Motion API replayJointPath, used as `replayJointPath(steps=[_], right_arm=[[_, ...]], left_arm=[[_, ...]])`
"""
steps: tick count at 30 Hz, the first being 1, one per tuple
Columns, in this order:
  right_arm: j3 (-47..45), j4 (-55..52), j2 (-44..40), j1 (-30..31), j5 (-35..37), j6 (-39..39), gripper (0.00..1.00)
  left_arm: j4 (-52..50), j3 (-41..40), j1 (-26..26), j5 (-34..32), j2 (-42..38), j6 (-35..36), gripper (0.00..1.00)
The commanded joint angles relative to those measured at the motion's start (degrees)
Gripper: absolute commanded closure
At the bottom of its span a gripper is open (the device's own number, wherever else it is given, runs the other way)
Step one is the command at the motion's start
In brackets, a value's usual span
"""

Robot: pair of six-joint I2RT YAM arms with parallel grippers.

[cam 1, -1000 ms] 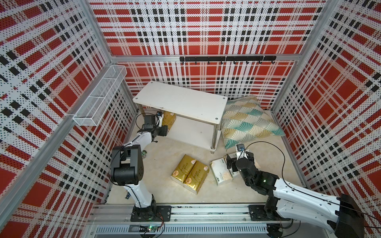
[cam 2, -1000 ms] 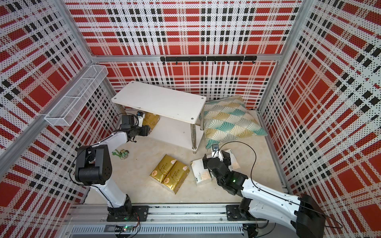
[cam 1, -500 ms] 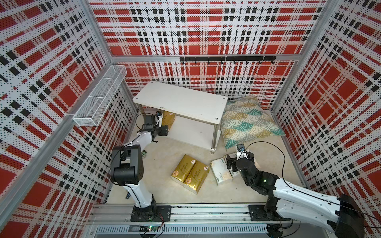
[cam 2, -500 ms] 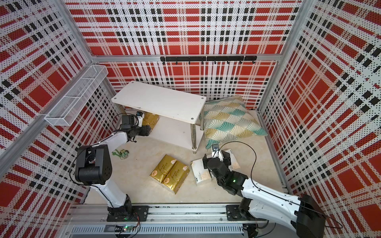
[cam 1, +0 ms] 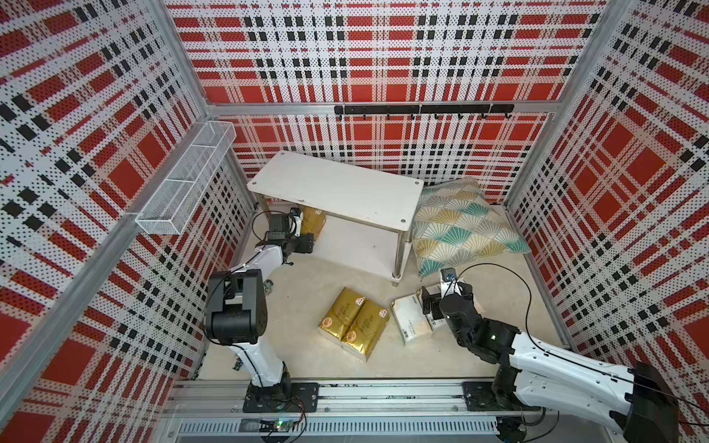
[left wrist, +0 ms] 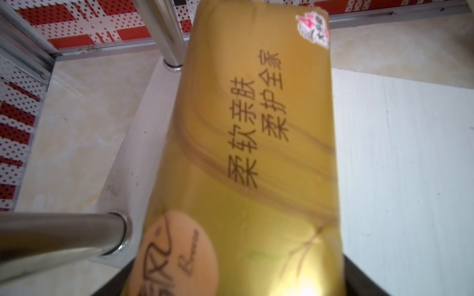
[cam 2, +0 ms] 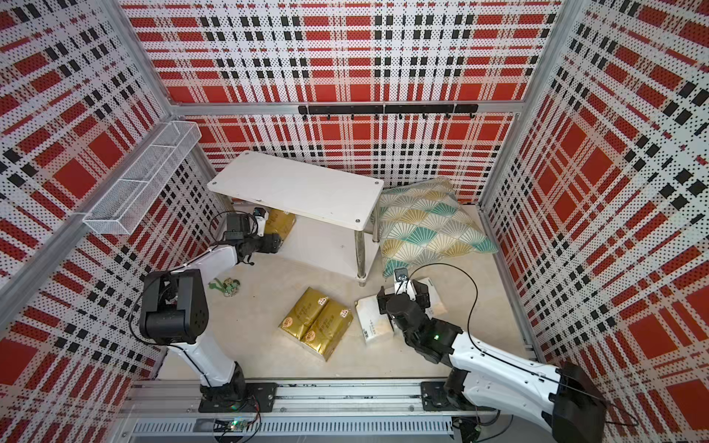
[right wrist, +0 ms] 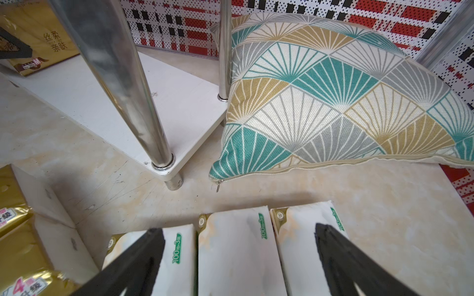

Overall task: Place the tissue boxes on the shelf by color
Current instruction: Place a box of tissues on the shelf.

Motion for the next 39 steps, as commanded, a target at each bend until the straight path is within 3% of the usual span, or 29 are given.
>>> replayJointPath(steps=[1,12,13,32,39], right_arm=[[-0.8,0.5,-0.6,0.2,0.3,0.5,0.00],[-1.0,0.9,-0.7,0.2,0.3,0.1,0.00],[-1.1,1.0,-0.6,0.2,0.2,0.2,0.00],[-1.5,1.8,-1.1,0.2,-0.1,-0.3,0.00],[-2.0,2.3,-1.9,0.2,-0.3,-0.6,0.00]], left_arm=[[-1.3,0.4,-0.5,-0.4,0.0,-0.3,0.14],[-1.6,0.3,-0.7,-2.2,-1.4,0.1,0.08],[-1.6,0.1,-0.7,-2.2,-1.7,0.1,0.00],[-1.5,-3.6,-0.3,-2.5,-7.0,-1.1,0.01],[-1.6,-7.8,-0.7,-3.5,-12.3,-3.8,0.01]])
